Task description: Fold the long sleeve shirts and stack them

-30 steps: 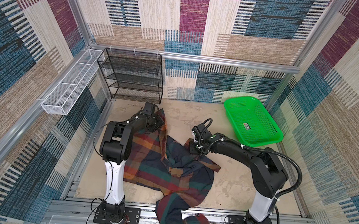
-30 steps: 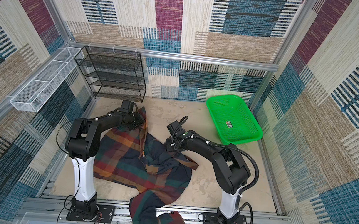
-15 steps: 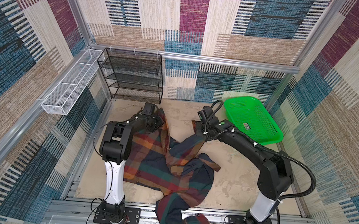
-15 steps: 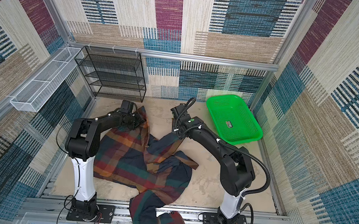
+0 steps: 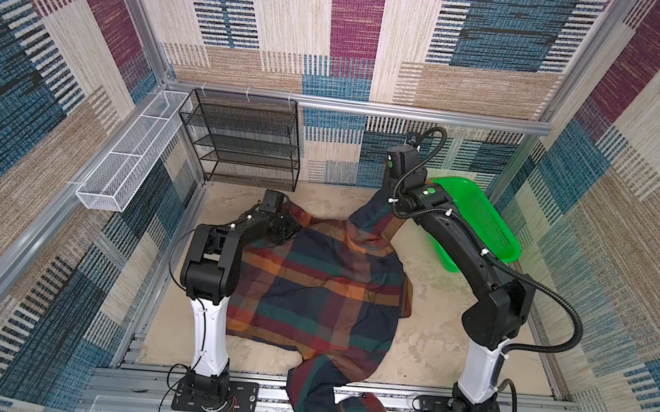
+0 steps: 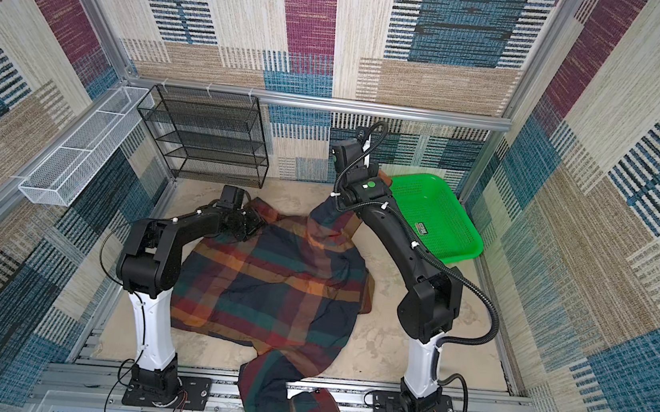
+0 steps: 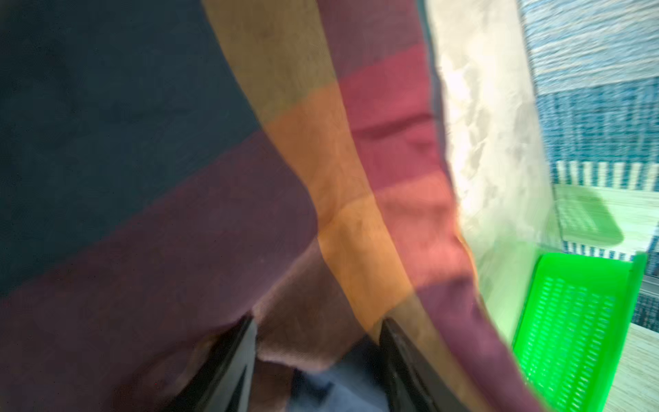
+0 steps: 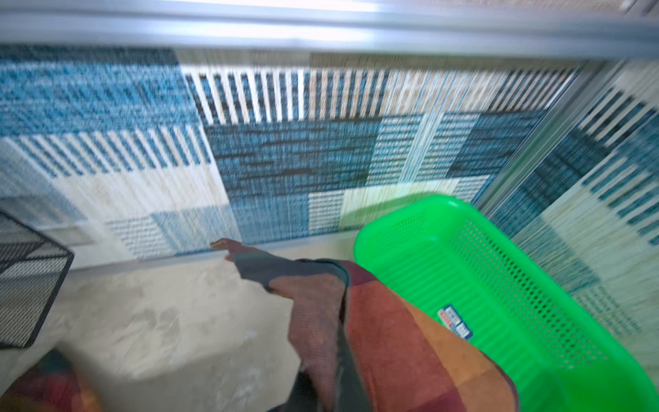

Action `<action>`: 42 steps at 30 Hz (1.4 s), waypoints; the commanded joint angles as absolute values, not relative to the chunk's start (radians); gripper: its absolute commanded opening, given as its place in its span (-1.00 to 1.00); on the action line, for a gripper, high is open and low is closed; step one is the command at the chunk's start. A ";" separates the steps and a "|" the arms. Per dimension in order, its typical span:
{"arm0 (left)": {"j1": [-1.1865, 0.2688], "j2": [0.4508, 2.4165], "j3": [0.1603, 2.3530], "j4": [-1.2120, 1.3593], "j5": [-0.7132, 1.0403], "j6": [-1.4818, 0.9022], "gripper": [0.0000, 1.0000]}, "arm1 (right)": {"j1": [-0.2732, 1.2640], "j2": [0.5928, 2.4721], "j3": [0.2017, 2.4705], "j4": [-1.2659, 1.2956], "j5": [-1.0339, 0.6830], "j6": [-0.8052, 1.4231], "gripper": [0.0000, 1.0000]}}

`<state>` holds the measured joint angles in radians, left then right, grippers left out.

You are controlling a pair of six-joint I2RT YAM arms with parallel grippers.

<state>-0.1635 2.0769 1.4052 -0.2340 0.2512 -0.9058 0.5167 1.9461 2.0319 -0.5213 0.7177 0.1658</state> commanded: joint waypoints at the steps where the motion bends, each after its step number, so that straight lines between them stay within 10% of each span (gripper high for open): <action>1: -0.158 2.046 1.366 -0.437 0.219 -0.927 0.23 | 0.503 2.018 2.085 -0.330 0.851 -0.041 -1.00; 18: -0.124 1.634 1.134 -0.296 0.065 -0.923 0.46 | 0.401 2.167 2.302 -0.435 0.602 -0.014 -1.00; 42: -0.181 1.956 1.562 -0.435 -0.163 -0.676 0.54 | 0.478 1.574 1.286 -0.086 0.037 0.148 -1.00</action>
<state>-0.1791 1.9358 1.5383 -0.3820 -0.0826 -0.7254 0.4568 1.6253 1.3300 -0.1780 0.0967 0.1299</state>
